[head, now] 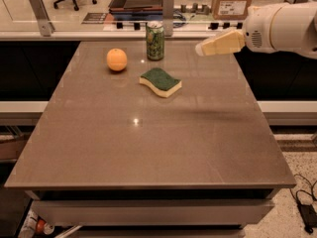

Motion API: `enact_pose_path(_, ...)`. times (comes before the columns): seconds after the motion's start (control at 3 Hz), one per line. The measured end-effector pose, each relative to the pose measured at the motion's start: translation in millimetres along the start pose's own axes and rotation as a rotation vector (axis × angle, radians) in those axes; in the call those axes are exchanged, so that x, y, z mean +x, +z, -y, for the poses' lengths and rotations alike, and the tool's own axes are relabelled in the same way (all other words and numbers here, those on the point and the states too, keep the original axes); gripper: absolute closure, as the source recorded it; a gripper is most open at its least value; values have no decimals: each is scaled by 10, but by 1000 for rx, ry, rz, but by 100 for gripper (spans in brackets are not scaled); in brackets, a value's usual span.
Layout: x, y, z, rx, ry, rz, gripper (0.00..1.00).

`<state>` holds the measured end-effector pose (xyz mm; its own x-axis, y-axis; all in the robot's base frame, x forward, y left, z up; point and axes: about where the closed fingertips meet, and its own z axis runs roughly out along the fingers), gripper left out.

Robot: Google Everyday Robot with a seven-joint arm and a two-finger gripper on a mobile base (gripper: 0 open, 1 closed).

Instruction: Pick green can

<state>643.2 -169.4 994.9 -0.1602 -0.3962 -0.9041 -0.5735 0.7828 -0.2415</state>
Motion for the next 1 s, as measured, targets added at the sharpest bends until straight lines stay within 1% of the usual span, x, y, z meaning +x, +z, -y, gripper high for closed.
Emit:
enact_pose_path(0.33,-75,267,-20,-25,21,35,0)
enact_pose_path(1.0,-134,787,-148,-71,61,86,0)
